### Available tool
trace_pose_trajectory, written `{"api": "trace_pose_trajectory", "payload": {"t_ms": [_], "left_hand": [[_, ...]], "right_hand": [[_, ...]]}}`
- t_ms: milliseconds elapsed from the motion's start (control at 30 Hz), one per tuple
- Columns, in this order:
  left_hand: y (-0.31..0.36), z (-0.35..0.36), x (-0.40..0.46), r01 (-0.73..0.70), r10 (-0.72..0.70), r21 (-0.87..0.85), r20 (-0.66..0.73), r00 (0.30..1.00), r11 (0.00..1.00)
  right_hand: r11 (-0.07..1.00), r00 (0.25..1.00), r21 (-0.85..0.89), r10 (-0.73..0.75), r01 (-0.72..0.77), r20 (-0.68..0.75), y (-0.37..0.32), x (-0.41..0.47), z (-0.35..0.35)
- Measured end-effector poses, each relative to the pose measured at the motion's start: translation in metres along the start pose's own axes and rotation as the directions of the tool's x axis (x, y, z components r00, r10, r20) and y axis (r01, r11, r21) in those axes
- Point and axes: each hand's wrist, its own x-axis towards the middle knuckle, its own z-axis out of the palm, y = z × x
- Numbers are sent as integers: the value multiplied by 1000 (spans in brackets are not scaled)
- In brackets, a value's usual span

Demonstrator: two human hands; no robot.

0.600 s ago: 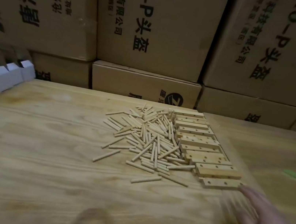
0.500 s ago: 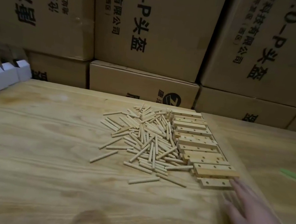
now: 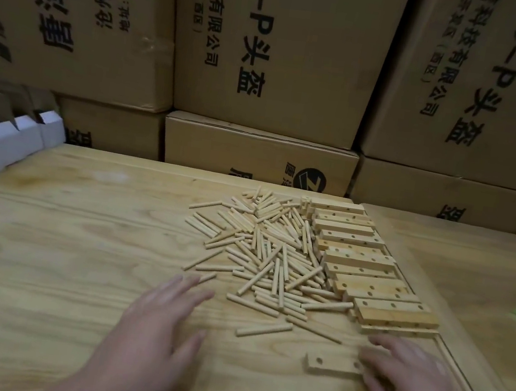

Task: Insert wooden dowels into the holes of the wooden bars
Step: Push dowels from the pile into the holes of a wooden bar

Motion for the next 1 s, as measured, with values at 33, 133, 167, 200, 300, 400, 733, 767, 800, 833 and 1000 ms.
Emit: {"api": "trace_pose_trajectory", "payload": {"t_ms": [33, 133, 167, 200, 300, 400, 733, 767, 800, 833, 1000], "left_hand": [[-3, 8, 6, 35, -38, 117, 26, 999, 992], [-3, 28, 17, 3, -18, 150, 101, 995, 989], [0, 33, 20, -31, 28, 43, 55, 998, 999], [3, 35, 24, -52, 50, -112, -19, 999, 992], [12, 38, 35, 7, -166, -756, -135, 977, 654], [18, 36, 53, 51, -302, -970, -25, 953, 239], [-46, 9, 69, 75, -535, -984, -23, 845, 161], [-54, 4, 68, 81, -550, -978, -38, 834, 192], [-60, 0, 69, 94, -558, -970, -49, 828, 225], [-64, -2, 70, 113, -561, -962, -48, 826, 249], [-62, 19, 78, 206, -607, -962, 57, 792, 179]], "right_hand": [[998, 998, 15, -56, 56, -8, -3, 2, 0], [964, 968, 85, -252, 251, 4, -16, 7, 5], [949, 959, 145, -284, 281, -1, -23, 9, 8], [932, 966, 255, -257, 256, -31, -33, 11, 11], [810, 991, 580, -6, 84, -135, -71, 29, 20], [729, 988, 684, 79, 33, -132, -107, 59, 28], [873, 966, 442, -254, 206, 51, -103, 98, 39], [897, 952, 370, -293, 243, 85, -92, 97, 41], [910, 942, 321, -315, 264, 118, -83, 95, 41], [917, 936, 289, -325, 276, 137, -77, 94, 43], [942, 956, 193, -289, 275, 48, -74, 102, 55]]}}
